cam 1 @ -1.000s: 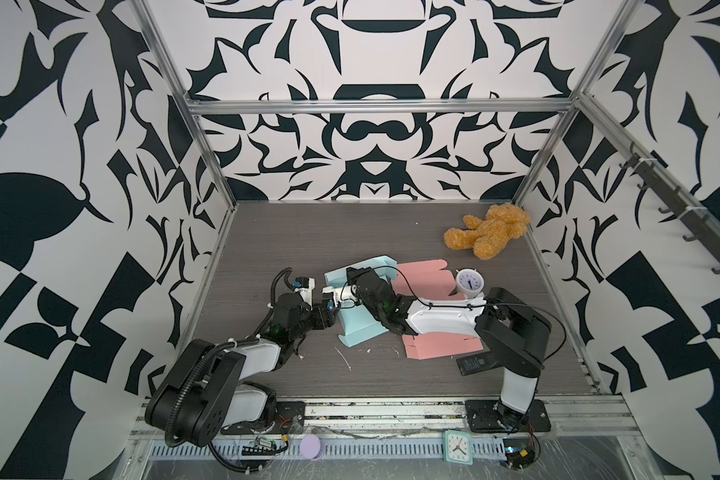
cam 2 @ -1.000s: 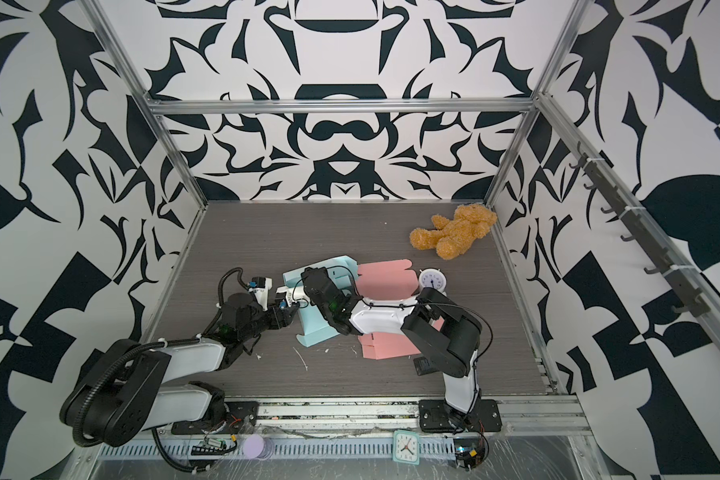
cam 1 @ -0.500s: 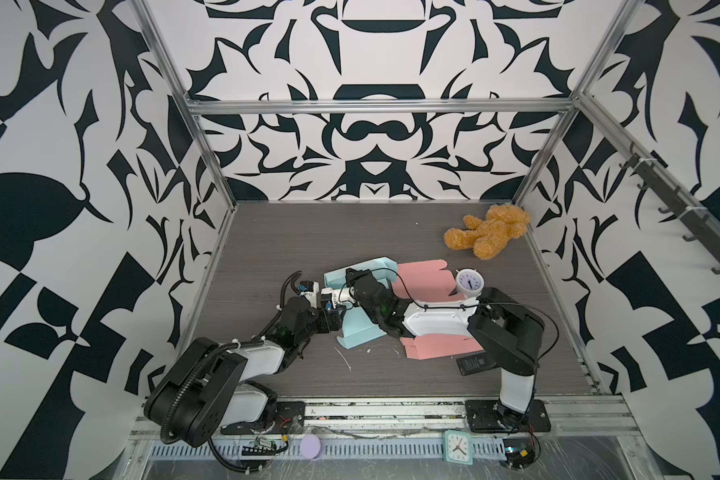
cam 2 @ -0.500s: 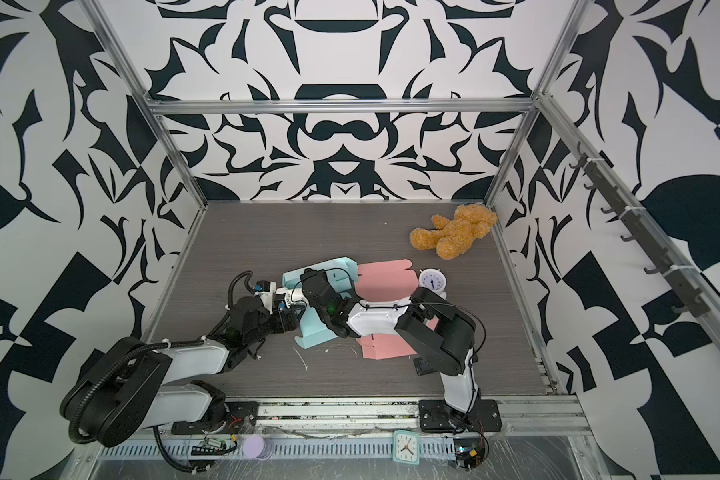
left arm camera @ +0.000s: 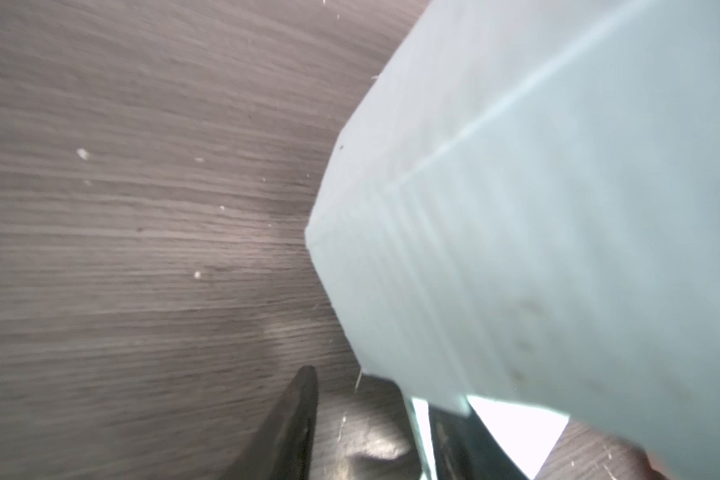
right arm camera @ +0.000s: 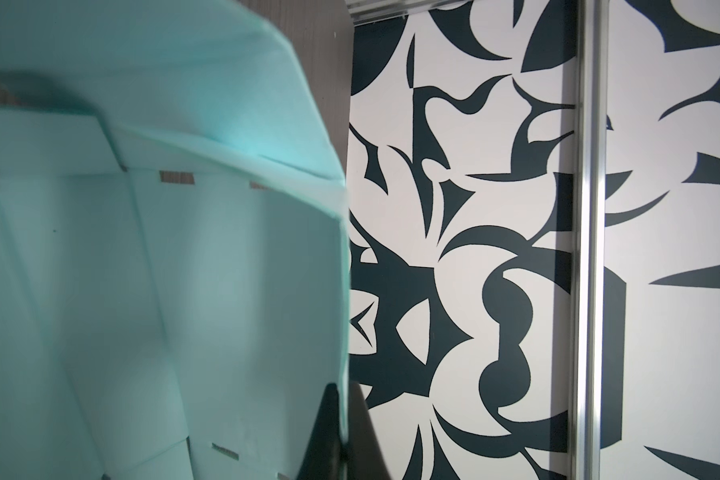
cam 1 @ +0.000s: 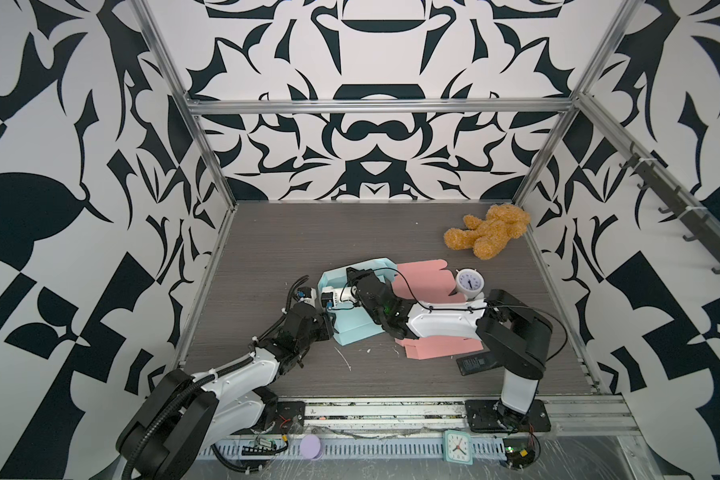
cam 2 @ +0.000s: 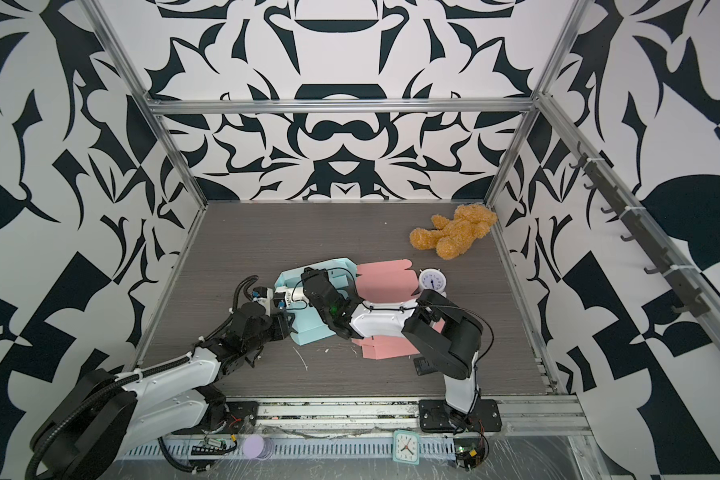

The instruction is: Fold the paper box

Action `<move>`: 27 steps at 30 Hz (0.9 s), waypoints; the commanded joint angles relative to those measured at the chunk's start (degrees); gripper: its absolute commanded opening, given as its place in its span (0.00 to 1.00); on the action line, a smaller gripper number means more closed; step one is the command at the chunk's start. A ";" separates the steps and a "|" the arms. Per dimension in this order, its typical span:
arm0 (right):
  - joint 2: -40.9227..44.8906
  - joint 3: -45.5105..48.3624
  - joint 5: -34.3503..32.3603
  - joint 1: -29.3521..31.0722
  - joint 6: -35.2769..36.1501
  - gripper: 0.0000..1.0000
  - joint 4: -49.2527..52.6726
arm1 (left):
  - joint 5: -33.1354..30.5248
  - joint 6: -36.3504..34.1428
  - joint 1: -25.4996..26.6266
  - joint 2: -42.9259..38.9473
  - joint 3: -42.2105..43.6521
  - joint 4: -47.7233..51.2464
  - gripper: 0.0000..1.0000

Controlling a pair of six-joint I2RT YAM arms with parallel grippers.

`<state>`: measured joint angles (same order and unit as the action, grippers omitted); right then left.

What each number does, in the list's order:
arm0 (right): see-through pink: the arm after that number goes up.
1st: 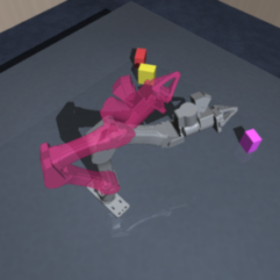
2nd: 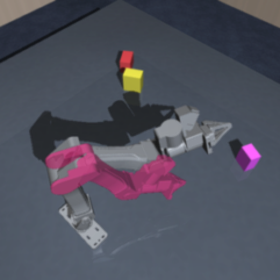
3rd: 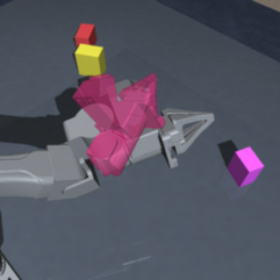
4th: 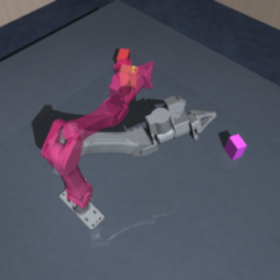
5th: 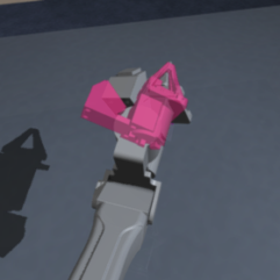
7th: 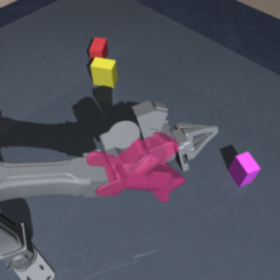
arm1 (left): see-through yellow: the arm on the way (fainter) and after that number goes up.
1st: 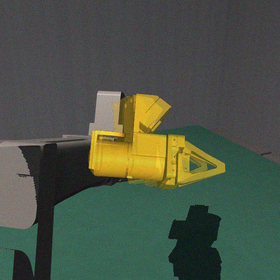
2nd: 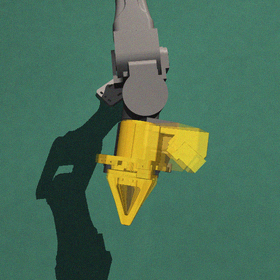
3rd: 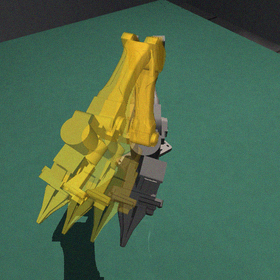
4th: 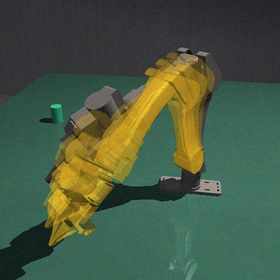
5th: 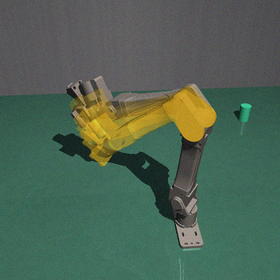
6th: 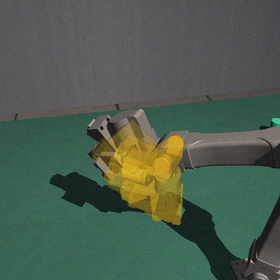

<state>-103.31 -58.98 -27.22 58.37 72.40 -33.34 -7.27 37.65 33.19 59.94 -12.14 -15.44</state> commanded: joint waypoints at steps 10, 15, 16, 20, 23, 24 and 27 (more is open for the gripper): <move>11.46 2.77 5.63 -1.49 -8.81 0.00 4.13 | 1.76 -1.35 0.17 -9.58 4.08 -6.01 0.25; 11.46 3.18 7.45 -2.85 -10.56 0.00 5.76 | 2.07 -0.59 -1.55 -8.57 4.45 -7.27 0.22; 11.21 3.26 7.70 -3.31 -10.61 0.00 5.67 | 2.38 -0.18 -2.25 -7.59 4.24 -7.18 0.22; 9.69 2.83 8.54 -4.88 -10.94 0.00 5.03 | 4.26 2.38 -6.06 -3.20 5.79 -10.60 0.23; 8.42 2.78 9.69 -6.32 -11.38 0.00 4.08 | 6.52 3.31 -7.71 -0.84 6.85 -14.35 0.26; 8.02 2.78 10.13 -6.58 -11.44 0.00 3.92 | 6.61 3.15 -7.70 -0.24 6.47 -13.99 0.26; 6.57 2.57 10.57 -6.73 -11.41 0.00 2.81 | 5.92 2.02 -7.73 2.09 4.67 -12.51 0.27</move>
<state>-96.60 -55.72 -17.96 51.99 62.85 -27.33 -2.04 39.46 25.74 60.80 -6.26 -26.81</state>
